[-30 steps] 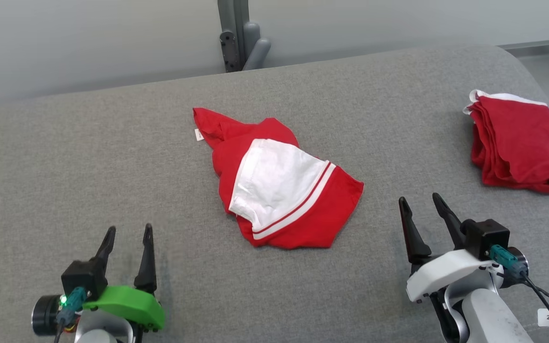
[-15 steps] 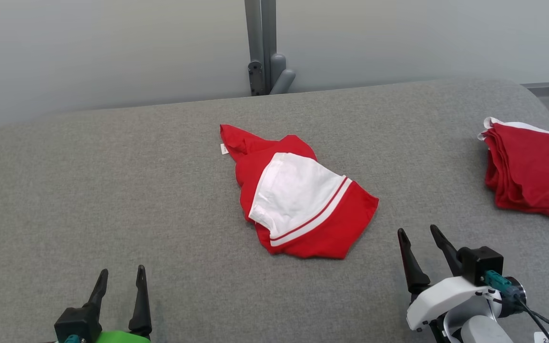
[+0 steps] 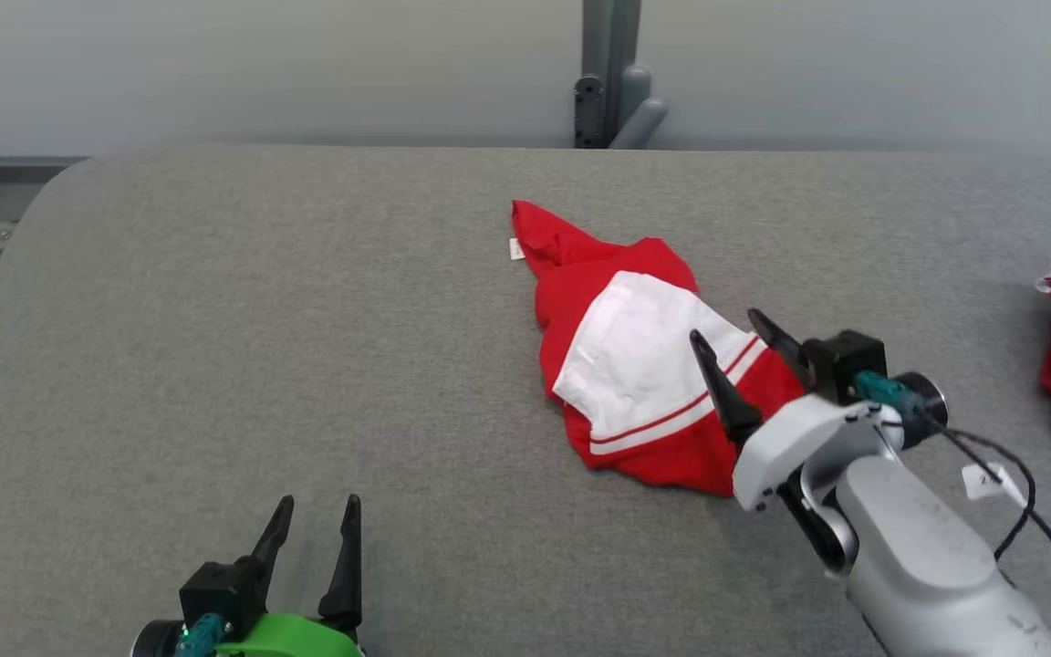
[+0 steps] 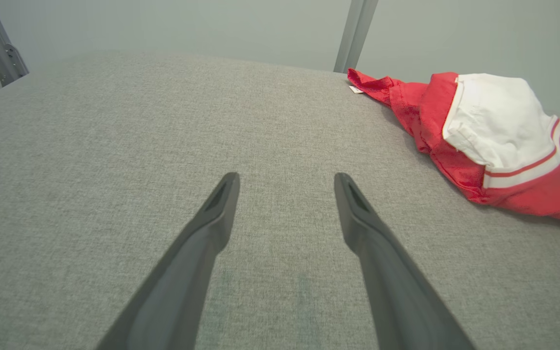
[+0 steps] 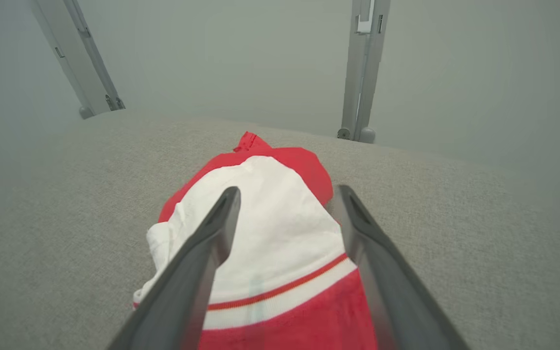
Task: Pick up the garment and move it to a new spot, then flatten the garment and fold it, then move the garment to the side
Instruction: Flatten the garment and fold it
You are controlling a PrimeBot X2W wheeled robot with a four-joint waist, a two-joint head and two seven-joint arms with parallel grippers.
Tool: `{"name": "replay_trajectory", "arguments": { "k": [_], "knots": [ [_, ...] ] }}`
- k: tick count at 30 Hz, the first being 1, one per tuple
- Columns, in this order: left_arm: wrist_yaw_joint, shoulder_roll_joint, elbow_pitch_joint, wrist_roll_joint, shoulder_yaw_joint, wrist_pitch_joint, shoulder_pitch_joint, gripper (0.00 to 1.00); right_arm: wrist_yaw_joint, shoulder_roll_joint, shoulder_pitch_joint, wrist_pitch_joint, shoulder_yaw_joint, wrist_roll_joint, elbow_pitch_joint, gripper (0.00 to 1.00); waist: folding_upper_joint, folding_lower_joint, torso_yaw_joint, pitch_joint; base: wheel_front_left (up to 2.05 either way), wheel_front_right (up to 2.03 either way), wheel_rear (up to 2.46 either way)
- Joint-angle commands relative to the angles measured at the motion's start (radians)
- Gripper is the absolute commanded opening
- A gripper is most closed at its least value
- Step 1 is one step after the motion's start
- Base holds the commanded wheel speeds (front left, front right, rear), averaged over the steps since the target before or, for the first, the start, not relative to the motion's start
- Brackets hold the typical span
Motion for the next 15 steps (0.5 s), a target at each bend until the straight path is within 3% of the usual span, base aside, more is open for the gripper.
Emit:
{"name": "replay_trajectory", "arguments": {
  "k": [1, 8, 15],
  "knots": [
    [-0.001, 0.003, 0.004, -0.008, -0.008, 0.0, -0.023, 1.0, -0.001, -0.019, -0.042, 0.011, 0.024, 0.016, 0.027, 1.0, 0.0, 0.0, 0.083, 0.04, 0.0, 0.0, 0.0],
    [0.009, 0.002, 0.014, -0.036, -0.033, 0.0, -0.022, 1.0, -0.001, -0.077, -0.237, 0.1, 0.182, 0.12, 0.202, 1.0, 0.0, 0.0, 0.186, 0.058, 0.0, 0.0, 0.0],
    [0.015, 0.002, 0.004, -0.052, -0.05, 0.0, -0.029, 1.0, -0.001, -0.123, -0.347, 0.128, 0.266, 0.191, 0.341, 1.0, 0.0, 0.0, 0.225, 0.081, 0.0, 0.0, 0.0]
  ]
}}
